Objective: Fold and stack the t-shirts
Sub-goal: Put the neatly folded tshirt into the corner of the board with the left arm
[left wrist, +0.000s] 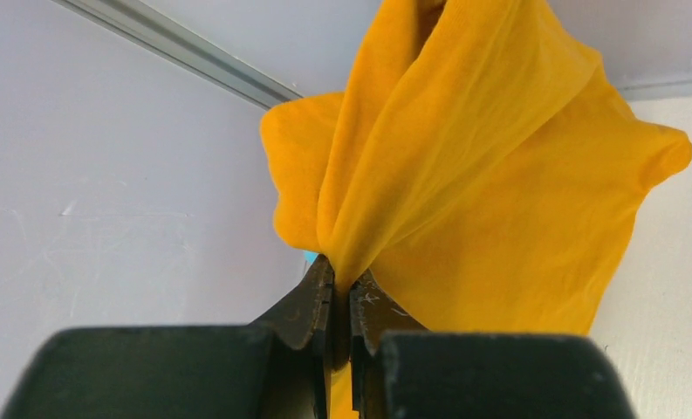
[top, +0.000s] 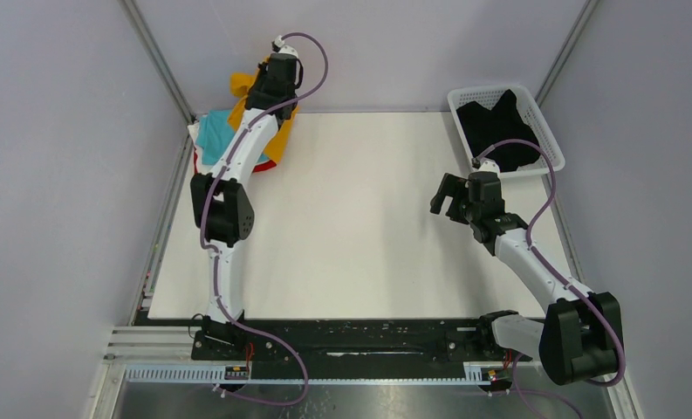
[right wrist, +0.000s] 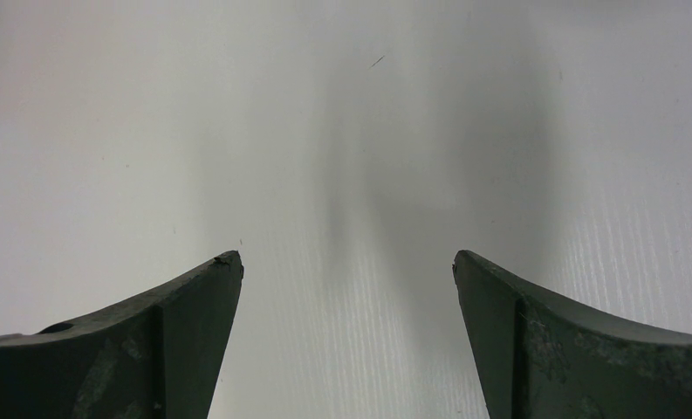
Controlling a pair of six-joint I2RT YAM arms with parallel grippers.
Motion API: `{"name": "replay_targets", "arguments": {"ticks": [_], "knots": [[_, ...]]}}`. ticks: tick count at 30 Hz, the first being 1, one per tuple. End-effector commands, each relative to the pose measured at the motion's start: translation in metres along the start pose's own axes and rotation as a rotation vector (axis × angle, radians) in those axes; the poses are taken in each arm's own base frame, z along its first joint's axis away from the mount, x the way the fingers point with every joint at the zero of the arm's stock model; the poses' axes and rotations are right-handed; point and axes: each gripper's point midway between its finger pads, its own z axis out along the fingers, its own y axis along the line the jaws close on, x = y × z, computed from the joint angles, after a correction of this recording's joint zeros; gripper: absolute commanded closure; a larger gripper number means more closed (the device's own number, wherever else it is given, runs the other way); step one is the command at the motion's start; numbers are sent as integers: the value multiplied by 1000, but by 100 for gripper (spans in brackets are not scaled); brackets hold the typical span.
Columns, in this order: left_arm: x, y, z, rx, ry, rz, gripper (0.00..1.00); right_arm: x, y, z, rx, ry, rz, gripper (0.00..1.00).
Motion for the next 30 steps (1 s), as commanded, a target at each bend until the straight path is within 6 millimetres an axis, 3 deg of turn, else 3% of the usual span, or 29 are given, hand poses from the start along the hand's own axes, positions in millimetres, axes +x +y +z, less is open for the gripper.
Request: {"name": "replay_targets", "arguments": {"ticks": [1, 7, 22, 30], "knots": [[-65, 75, -39, -67, -177, -171, 100, -23, 12, -2, -39, -57, 1, 1], [-55, 73, -24, -51, -157, -196, 100, -22, 12, -1, -39, -52, 0, 1], [15, 50, 60, 15, -5, -260, 100, -19, 8, 6, -7, -12, -5, 1], [54, 53, 96, -7, 68, -289, 100, -16, 6, 9, 7, 4, -7, 1]]}}
